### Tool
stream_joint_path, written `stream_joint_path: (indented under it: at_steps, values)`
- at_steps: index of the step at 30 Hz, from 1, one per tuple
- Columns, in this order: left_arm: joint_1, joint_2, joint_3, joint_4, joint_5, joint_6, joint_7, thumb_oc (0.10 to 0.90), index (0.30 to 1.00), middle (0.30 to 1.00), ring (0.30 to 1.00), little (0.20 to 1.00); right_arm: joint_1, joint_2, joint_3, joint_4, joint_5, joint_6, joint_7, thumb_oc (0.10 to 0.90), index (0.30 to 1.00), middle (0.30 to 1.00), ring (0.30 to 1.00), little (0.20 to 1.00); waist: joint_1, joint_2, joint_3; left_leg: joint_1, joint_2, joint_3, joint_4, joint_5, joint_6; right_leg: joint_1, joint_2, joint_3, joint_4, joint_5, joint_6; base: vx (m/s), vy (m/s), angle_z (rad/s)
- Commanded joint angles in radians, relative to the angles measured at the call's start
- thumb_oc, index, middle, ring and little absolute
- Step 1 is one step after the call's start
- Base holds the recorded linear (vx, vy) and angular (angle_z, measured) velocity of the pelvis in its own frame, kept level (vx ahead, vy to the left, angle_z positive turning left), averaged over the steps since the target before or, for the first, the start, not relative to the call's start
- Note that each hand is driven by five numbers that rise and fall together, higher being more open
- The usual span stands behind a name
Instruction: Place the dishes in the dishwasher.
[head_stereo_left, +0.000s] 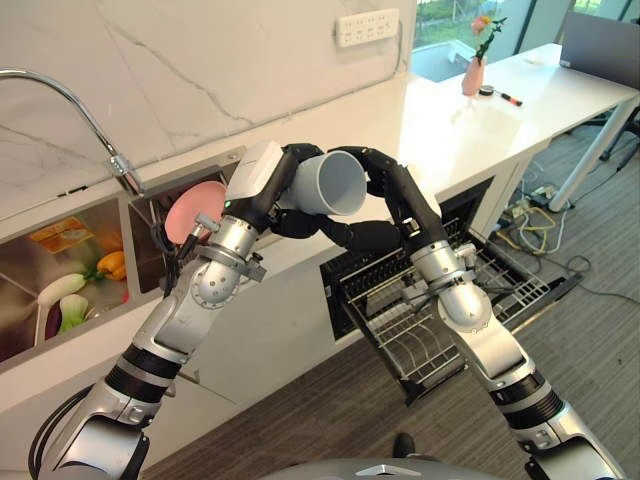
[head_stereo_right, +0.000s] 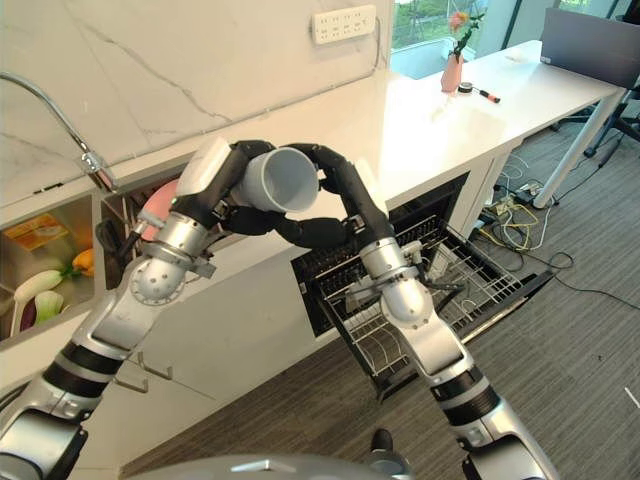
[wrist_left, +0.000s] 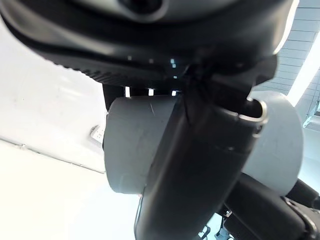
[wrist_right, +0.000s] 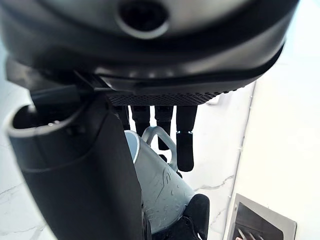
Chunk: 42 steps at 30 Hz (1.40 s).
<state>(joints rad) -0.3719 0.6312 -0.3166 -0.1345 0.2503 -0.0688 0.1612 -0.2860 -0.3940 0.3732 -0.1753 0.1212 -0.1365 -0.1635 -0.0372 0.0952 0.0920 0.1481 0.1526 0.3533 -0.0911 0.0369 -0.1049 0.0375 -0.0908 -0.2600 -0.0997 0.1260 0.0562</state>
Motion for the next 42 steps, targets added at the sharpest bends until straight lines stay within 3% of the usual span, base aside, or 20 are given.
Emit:
stream_joint_path:
  at_steps: [1,2,3,9,14,20,23,24,25,28,32,36,42]
  values:
    - [-0.117,0.011,0.027,-0.223,-0.134,-0.164,0.066,0.4,0.3,0.3,0.3,0.3,-0.095,0.121,-0.097,-0.118,0.034,-0.098,-0.077,0.4,0.3,0.3,0.3,0.3,0.002,-0.057,-0.057,-0.012,0.042,0.004,0.004,0.004,-0.035,0.102,-0.11,-0.001,0.021,-0.105,0.154,0.0,0.0,0.0]
    - [-0.061,-0.084,-0.056,-0.155,-0.076,-0.149,0.063,0.4,0.3,0.3,0.3,0.3,-0.074,0.141,-0.092,-0.114,0.041,-0.108,-0.095,0.4,0.3,0.3,0.3,0.3,-0.004,-0.059,-0.05,-0.01,0.042,0.004,0.004,0.004,-0.033,0.104,-0.11,-0.003,0.021,-0.107,0.152,-0.01,0.009,0.05]
    - [-0.051,-0.094,-0.064,-0.145,-0.045,-0.142,0.063,0.8,0.9,0.9,0.9,0.9,-0.047,0.144,-0.108,-0.128,0.07,-0.116,-0.102,0.4,0.3,0.3,0.3,0.3,-0.007,-0.058,-0.05,-0.012,0.043,0.005,0.004,0.004,-0.033,0.101,-0.11,-0.003,0.021,-0.107,0.153,-0.01,0.003,0.07]
    - [0.016,-0.133,-0.087,-0.131,-0.038,-0.124,0.044,0.8,0.9,0.9,0.9,0.9,-0.003,0.141,-0.121,-0.12,0.079,-0.117,-0.125,0.4,0.3,0.3,0.3,0.3,-0.005,-0.056,-0.046,-0.014,0.047,0.002,0.004,0.007,-0.034,0.101,-0.109,-0.009,0.02,-0.106,0.152,0.0,0.001,0.01]
    - [0.094,-0.163,-0.08,-0.108,-0.067,-0.104,0.049,0.8,0.9,0.9,0.9,0.9,0.033,0.155,-0.127,-0.115,0.158,-0.126,-0.124,0.4,0.3,0.3,0.3,0.3,-0.004,-0.057,-0.043,-0.014,0.049,0.004,0.004,0.011,-0.035,0.099,-0.108,-0.008,0.021,-0.105,0.151,0.0,0.0,0.0]
    - [0.088,-0.259,-0.19,0.032,-0.059,-0.065,0.09,0.8,0.9,0.9,0.9,0.9,0.063,0.18,-0.096,-0.109,0.29,-0.149,-0.132,0.4,0.3,0.3,0.3,0.3,-0.014,-0.062,-0.035,-0.017,0.054,0.006,0.004,0.016,-0.035,0.095,-0.102,-0.005,0.023,-0.106,0.148,0.0,0.0,0.0]
    - [0.097,-0.284,-0.21,0.07,-0.121,-0.067,0.092,0.8,0.9,0.9,0.9,0.9,0.073,0.2,-0.095,-0.109,0.377,-0.163,-0.134,0.4,0.3,0.3,0.3,0.3,-0.018,-0.062,-0.032,-0.019,0.054,0.007,0.004,0.019,-0.035,0.093,-0.1,-0.006,0.023,-0.106,0.147,0.0,0.0,0.0]
    - [0.107,-0.306,-0.23,0.079,-0.233,-0.06,0.081,0.8,0.9,0.9,0.9,0.9,0.09,0.238,-0.086,-0.117,0.52,-0.193,-0.138,0.4,0.3,0.3,0.3,0.3,-0.019,-0.062,-0.03,-0.022,0.054,0.007,0.004,0.022,-0.036,0.09,-0.1,-0.007,0.024,-0.104,0.146,0.0,0.0,0.0]
    - [0.113,-0.313,-0.239,0.093,-0.284,-0.062,0.064,0.8,0.9,0.9,0.9,0.9,0.093,0.245,-0.087,-0.129,0.565,-0.199,-0.126,0.4,0.3,0.3,0.3,0.3,-0.019,-0.062,-0.029,-0.024,0.054,0.007,0.004,0.023,-0.037,0.089,-0.1,-0.008,0.023,-0.103,0.145,0.0,0.0,0.0]
    - [0.123,-0.326,-0.252,0.112,-0.381,-0.064,0.042,0.8,0.9,0.9,0.9,0.9,0.101,0.251,-0.102,-0.148,0.643,-0.22,-0.122,0.4,0.3,0.3,0.3,0.3,-0.019,-0.065,-0.03,-0.026,0.055,0.007,0.004,0.024,-0.039,0.088,-0.1,-0.009,0.023,-0.102,0.143,0.0,0.0,0.0]
    - [0.134,-0.337,-0.253,0.131,-0.491,-0.07,0.022,0.8,0.9,0.9,0.9,0.9,0.099,0.246,-0.153,-0.163,0.663,-0.244,-0.132,0.4,0.3,0.3,0.3,0.3,-0.019,-0.066,-0.031,-0.032,0.055,0.003,0.004,0.025,-0.04,0.088,-0.099,-0.014,0.021,-0.102,0.142,0.0,0.0,0.0]
    - [0.176,-0.329,-0.262,0.101,-0.7,-0.052,-0.095,0.8,0.9,0.9,0.9,0.9,0.085,0.206,-0.307,-0.138,0.635,-0.267,-0.147,0.4,0.3,0.3,0.3,0.3,-0.019,-0.073,-0.035,-0.037,0.057,-0.004,0.004,0.021,-0.04,0.086,-0.097,-0.02,0.021,-0.103,0.142,0.02,0.006,0.05]
    - [0.167,-0.302,-0.286,0.072,-0.703,-0.029,-0.157,0.8,0.9,0.9,0.9,0.9,0.088,0.16,-0.359,-0.097,0.64,-0.248,-0.14,0.4,0.3,0.3,0.3,0.3,-0.021,-0.085,-0.034,-0.04,0.059,-0.005,0.004,0.017,-0.04,0.082,-0.09,-0.014,0.021,-0.105,0.143,0.0,0.002,0.0]
